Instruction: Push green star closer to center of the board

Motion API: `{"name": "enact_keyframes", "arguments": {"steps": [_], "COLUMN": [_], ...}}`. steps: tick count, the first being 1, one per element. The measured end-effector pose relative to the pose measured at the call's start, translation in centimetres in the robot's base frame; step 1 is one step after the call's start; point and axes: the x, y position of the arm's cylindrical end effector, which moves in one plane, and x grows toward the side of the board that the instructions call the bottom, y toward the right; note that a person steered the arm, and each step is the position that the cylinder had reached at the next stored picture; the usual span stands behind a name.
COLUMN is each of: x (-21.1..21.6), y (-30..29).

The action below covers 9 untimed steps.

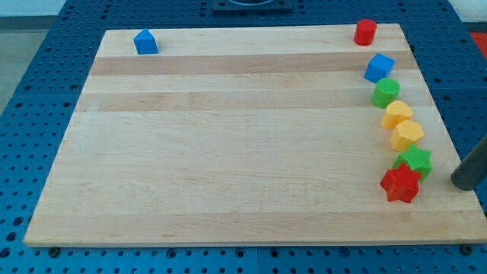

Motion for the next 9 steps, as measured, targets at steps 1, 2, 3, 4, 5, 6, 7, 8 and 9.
{"name": "enact_keyframes", "arguments": {"steps": [1,2,3,4,5,6,7,8,9], "x": [-0.4,-0.5,-0.6,-1.2,-2.3,-3.7,-4.6,-4.9,-5.5], "y": [-0.5,-1.9,-4.0,-6.1,-7.8,-9.2,-11.6,-14.3,-14.8]}}
